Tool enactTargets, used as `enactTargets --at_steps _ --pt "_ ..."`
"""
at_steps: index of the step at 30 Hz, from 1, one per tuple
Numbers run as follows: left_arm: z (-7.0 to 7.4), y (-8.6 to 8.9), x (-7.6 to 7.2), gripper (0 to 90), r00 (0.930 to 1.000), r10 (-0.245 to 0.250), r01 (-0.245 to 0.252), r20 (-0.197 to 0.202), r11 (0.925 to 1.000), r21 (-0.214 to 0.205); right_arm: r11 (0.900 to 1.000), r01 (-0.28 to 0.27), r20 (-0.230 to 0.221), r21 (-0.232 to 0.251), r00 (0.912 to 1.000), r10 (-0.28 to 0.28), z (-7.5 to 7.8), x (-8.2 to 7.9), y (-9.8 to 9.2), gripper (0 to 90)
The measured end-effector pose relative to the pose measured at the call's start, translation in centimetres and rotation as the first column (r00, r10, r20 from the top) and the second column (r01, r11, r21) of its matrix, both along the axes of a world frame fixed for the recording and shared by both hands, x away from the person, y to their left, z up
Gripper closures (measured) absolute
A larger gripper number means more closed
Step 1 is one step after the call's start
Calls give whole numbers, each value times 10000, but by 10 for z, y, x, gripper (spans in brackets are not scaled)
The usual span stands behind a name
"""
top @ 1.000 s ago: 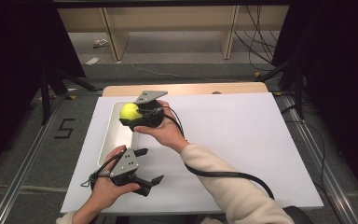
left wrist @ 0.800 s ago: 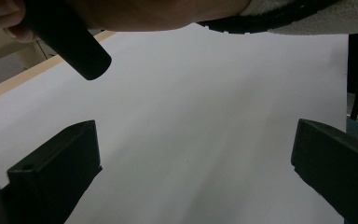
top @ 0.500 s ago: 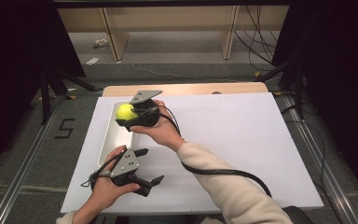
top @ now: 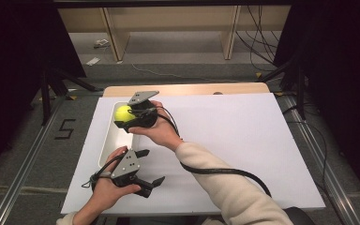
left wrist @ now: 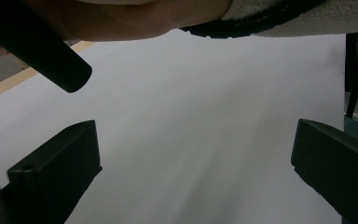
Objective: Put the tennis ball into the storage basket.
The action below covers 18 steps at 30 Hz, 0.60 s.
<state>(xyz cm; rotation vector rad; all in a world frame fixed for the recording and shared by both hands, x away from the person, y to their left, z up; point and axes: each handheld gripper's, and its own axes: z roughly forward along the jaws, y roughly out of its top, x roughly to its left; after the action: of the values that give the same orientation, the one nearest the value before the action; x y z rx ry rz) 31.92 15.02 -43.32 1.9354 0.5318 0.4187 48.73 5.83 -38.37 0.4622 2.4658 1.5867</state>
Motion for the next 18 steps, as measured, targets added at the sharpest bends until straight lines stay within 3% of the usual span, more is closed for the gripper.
enactTargets --at_steps 18 --pt "0 -1 -1 6 10000 -29 29 -12 10000 -5 9986 -270 -421 -464 9988 250 -13 8 13 268"
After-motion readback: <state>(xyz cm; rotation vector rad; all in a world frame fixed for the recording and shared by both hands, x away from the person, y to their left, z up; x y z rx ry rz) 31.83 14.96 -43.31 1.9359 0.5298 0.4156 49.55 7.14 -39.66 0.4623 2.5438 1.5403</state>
